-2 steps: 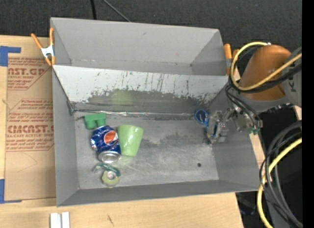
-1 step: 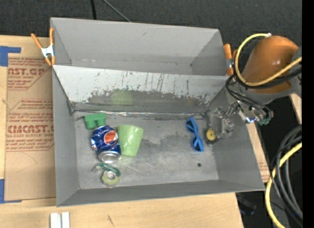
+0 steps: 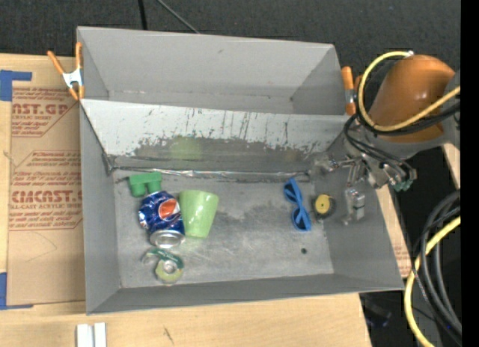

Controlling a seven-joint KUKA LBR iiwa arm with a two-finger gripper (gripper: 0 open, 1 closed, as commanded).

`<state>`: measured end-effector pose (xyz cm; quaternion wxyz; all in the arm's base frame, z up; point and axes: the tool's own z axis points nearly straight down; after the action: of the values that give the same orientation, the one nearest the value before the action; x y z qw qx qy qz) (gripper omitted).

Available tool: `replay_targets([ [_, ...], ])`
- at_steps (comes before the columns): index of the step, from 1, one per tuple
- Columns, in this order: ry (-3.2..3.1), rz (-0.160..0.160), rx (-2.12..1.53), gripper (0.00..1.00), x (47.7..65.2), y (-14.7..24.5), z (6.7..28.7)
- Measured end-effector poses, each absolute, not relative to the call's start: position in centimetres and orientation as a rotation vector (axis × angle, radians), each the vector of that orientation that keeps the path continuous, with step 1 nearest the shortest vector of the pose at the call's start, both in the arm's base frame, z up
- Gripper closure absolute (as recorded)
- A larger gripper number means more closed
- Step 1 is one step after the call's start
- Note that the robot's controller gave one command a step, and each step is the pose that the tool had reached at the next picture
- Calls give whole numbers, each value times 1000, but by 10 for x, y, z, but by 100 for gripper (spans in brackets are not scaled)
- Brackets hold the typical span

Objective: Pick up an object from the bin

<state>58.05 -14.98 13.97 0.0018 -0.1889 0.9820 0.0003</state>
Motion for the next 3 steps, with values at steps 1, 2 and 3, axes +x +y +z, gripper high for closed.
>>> replay_targets([
  [1,3107,7,-481,0,576,-129,71],
  [2,3128,5,-323,0,520,-107,69],
  [3,3137,1,-83,0,551,-152,77],
])
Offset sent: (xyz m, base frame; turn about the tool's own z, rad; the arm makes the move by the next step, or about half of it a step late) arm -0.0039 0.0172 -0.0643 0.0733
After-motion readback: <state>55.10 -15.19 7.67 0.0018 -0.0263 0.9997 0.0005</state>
